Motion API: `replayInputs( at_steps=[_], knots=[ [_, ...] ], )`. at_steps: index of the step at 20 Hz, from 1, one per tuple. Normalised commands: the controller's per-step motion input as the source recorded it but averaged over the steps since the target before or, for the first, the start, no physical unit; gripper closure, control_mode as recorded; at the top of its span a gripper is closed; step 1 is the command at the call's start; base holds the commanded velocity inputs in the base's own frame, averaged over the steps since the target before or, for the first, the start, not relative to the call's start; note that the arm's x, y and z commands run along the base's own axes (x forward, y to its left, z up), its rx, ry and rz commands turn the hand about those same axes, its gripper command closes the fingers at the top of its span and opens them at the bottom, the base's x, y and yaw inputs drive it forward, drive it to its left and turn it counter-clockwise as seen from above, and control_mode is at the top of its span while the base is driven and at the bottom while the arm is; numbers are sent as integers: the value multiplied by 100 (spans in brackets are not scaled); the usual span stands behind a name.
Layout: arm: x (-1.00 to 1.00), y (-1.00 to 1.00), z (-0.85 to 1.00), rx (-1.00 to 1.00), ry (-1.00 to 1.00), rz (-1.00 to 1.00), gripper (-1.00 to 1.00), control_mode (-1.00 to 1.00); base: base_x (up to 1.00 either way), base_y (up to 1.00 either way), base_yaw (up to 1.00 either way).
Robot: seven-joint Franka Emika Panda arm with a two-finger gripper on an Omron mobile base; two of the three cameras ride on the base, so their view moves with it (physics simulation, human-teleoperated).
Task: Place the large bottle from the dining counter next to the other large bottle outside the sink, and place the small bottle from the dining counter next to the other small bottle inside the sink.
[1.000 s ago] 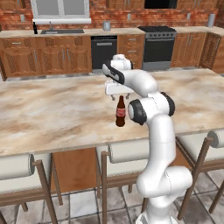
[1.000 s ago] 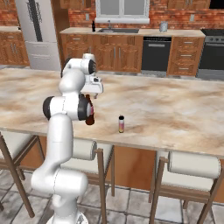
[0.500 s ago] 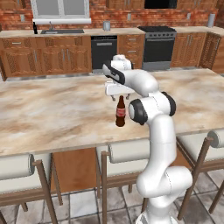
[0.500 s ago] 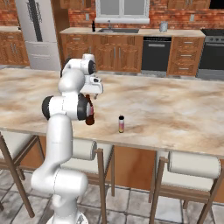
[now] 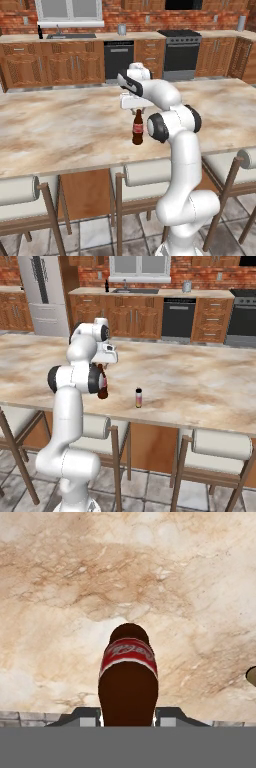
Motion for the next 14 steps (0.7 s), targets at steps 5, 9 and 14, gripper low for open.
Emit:
replayInputs(
  at_steps=[5,9,14],
  knots=[
    [-1,0,0,0,0,0,100,-100,0,0,0],
    [-2,0,2,0,0,0,100,-100,0,0,0],
    [-6,0,31,0,-1,0,100,-100,0,0,0]
  ],
)
